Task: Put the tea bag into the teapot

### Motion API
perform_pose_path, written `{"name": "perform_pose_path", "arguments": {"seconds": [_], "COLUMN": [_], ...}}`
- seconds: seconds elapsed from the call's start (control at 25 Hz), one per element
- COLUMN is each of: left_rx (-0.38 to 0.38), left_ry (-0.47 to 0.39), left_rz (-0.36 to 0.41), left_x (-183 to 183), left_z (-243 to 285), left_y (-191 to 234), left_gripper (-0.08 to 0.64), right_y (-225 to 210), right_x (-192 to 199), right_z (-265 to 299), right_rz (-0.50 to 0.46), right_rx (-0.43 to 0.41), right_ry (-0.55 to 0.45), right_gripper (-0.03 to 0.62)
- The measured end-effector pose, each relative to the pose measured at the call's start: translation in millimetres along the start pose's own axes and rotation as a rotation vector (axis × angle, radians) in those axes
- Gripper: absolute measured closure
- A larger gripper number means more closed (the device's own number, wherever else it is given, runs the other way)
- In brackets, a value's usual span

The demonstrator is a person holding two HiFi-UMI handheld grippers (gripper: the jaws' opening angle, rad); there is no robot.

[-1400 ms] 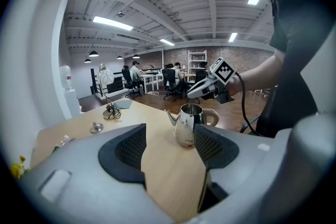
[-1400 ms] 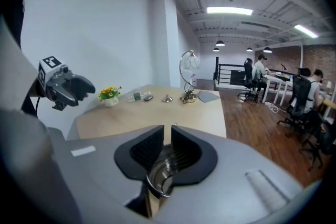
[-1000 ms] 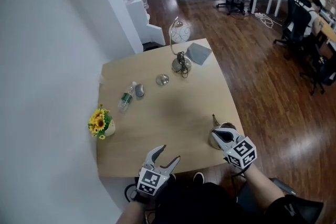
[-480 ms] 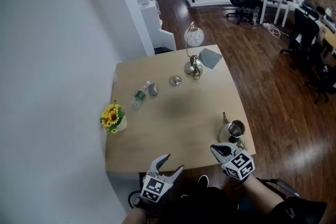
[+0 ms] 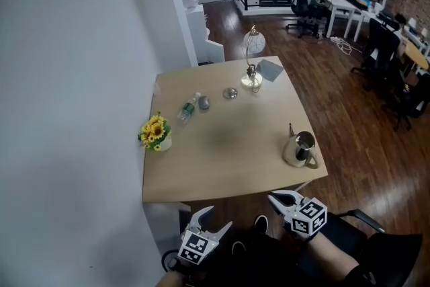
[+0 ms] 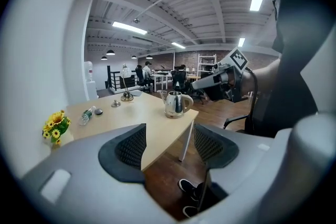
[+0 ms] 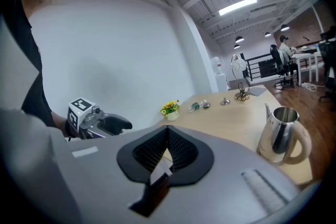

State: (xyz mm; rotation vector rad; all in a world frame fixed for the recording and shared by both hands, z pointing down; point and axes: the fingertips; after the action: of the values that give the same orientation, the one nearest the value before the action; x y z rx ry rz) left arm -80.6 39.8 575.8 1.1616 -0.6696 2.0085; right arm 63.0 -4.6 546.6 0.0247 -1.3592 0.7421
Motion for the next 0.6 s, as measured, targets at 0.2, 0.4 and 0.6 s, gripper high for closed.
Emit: {"name": "perform_pose_path", "arguments": {"seconds": [0.2, 0.4, 0.6], "left_rx": [0.028, 0.046, 0.048], "left_ry": [-0.017, -0.061, -0.078], "left_rz": [0.005, 0.031, 0.037], "left_x": [12.7, 6.0, 1.1], "left_z": [-28.9, -41.5, -44.5], "left_y": [-11.6, -25.1, -36.4], "left_gripper": [0.276, 0.276, 0.276], "right_y": [44.5, 70.3, 83.6], "right_x": [19.9, 33.1, 32.3], "right_z": [-19.8, -33.4, -40.0], "right_rz": [0.002, 0.006, -0.011], "right_rx": [0.028, 0.032, 0.022], "right_ry": [-0.005, -0.014, -0.033], "right_gripper": [0.584, 0.584, 0.584]}}
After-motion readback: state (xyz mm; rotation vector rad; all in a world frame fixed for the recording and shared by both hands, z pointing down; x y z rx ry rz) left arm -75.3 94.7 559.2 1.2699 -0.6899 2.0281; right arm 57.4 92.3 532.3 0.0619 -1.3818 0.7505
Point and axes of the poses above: the fingertips, and each gripper's own axes: z forward along the fingers, y to its left, x out of its underside, and after that the axes turned 12 degrees about -x, right-handed
